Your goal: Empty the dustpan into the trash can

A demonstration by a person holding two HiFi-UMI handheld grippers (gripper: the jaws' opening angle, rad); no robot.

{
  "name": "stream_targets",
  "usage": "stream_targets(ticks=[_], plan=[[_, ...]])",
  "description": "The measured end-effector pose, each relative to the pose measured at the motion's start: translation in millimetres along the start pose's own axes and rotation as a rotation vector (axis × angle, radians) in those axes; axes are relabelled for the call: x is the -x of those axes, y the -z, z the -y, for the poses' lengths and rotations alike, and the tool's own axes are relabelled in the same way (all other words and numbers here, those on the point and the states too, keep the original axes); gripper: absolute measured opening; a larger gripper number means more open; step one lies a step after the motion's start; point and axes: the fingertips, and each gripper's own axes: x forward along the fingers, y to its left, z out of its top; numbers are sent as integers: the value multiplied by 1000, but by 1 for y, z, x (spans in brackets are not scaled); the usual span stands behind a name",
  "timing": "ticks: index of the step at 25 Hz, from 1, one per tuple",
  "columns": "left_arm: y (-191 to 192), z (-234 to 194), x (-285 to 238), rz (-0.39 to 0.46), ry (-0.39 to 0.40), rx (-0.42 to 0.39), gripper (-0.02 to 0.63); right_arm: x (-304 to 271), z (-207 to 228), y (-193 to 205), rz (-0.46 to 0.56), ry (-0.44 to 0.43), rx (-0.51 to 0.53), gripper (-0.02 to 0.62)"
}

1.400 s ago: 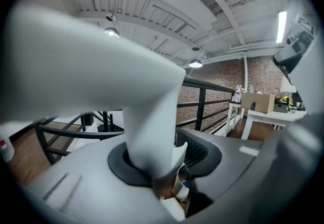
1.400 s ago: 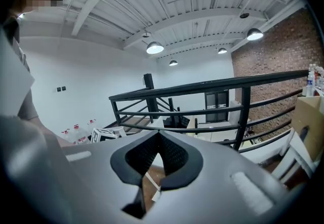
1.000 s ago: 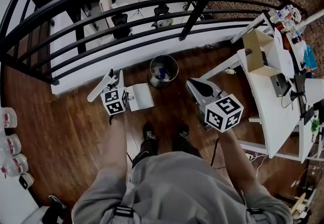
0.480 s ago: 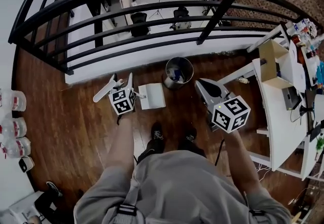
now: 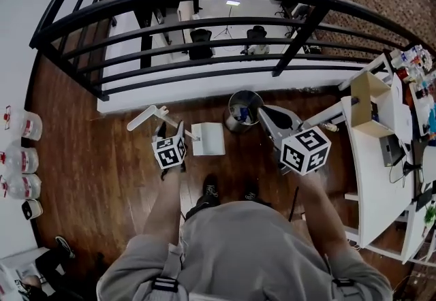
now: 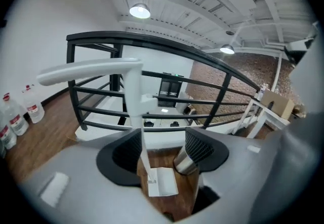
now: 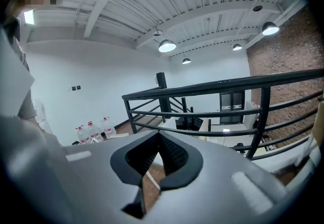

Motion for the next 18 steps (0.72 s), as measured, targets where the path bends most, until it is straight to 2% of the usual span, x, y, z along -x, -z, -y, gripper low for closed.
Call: stream_targets(ticks=[3, 7, 10, 12, 14, 18], plan=[[8, 50, 19, -37, 115, -44, 158, 4, 3, -10, 29, -18, 5, -2], [-24, 144, 49, 13, 352, -83, 8, 22, 12, -24, 72, -29, 18, -2], [-66, 218, 82, 74, 570, -120, 6, 38, 22, -33, 110, -26, 20, -2], [-98, 259, 105, 127, 681, -149, 6, 48, 28, -40, 134, -21, 26, -2], [-129, 290, 128, 190, 749, -196, 6, 57, 33, -46, 158, -15, 31, -2], [-176, 330, 161, 289, 813, -274, 6, 78, 38, -61, 209, -12, 36, -2]])
